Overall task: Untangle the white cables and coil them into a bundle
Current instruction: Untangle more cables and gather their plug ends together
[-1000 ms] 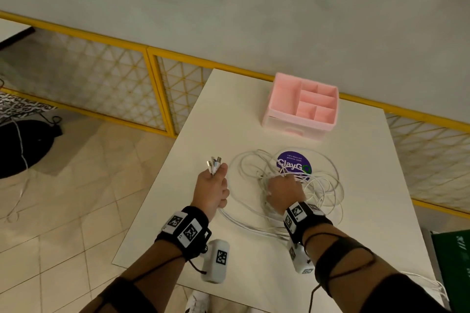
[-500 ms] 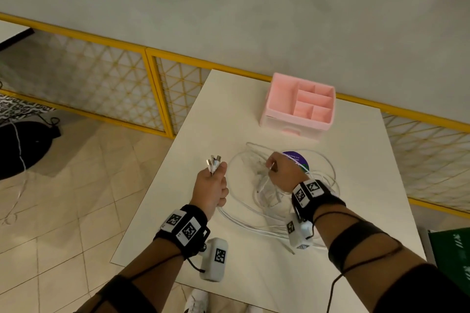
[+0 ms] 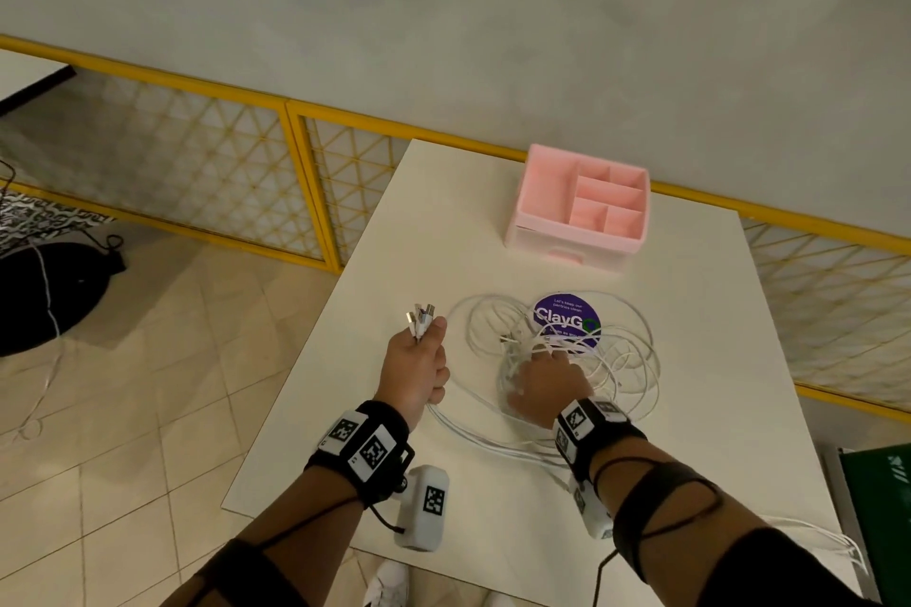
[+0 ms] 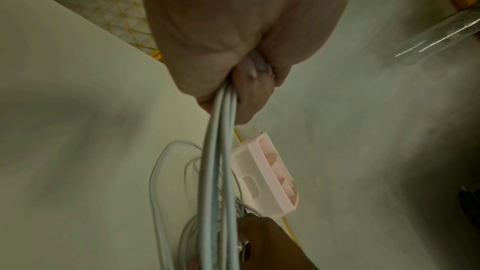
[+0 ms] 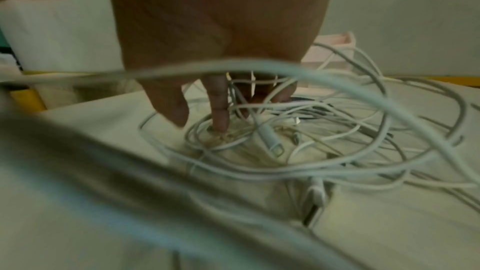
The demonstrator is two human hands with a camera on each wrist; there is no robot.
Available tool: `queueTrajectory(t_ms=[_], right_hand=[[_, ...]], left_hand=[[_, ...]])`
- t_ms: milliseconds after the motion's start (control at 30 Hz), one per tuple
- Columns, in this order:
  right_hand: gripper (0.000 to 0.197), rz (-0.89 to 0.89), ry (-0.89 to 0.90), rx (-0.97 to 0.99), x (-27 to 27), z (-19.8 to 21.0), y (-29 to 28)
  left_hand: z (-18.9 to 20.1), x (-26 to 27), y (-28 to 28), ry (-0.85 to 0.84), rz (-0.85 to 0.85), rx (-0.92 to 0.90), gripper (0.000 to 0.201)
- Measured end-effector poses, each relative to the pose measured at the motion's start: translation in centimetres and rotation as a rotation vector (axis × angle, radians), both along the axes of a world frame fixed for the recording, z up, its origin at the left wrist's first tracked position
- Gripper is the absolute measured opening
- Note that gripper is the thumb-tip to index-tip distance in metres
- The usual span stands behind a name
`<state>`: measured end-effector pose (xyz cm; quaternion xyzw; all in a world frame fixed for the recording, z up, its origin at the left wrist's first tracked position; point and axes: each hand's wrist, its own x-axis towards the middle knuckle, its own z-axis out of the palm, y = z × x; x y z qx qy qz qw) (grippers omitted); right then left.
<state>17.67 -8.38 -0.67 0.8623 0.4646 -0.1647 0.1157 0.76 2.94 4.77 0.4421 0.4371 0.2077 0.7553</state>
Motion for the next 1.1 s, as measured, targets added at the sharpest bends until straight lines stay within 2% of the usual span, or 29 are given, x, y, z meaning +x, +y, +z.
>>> queueTrajectory(t_ms=[133, 367, 567, 733, 800, 867, 933, 1033, 1100], right_hand=[[0.034, 0.064, -0.068, -0.023, -0.4, -0.9, -0.2], [0.047, -0.019, 0.032, 0.041, 0.4, -1.1, -0.9], [0.037, -0.095, 0.026, -0.005, -0.2, -1.3, -0.7], [0.038, -0.161, 0.064, -0.069, 0.0, -0.4, -0.6], [0.033, -0.190, 0.133, -0.068, 0.4, 0.0, -0.6], [0.019, -0.219, 0.256, -0.033, 1.0, 0.9, -0.5], [0.017, -0.246, 0.399, 0.100, 1.6, 2.2, -0.3], [0.029, -0.303, 0.635, 0.378, 2.4, 4.8, -0.1], [0.036, -0.346, 0.747, 0.482, 2.8, 6.4, 0.2]], left_hand=[[0.3, -0.3, 0.1, -0.007, 0.009, 0.009, 0.041], [0.4, -0.5, 0.1, -0.014, 0.015, 0.006, 0.040], [0.0, -0.8, -0.2, 0.005, 0.011, 0.009, 0.041], [-0.1, -1.0, 0.0, 0.010, 0.012, 0.014, 0.039], [-0.1, -0.8, 0.0, 0.007, 0.010, 0.017, 0.039], [0.1, -0.5, 0.0, 0.002, 0.009, 0.019, 0.039], [0.2, -0.2, -0.1, 0.003, 0.003, 0.019, 0.039], [0.2, 0.6, -0.3, 0.017, -0.005, 0.007, 0.039], [0.2, 1.2, -0.5, 0.027, -0.022, 0.003, 0.040]])
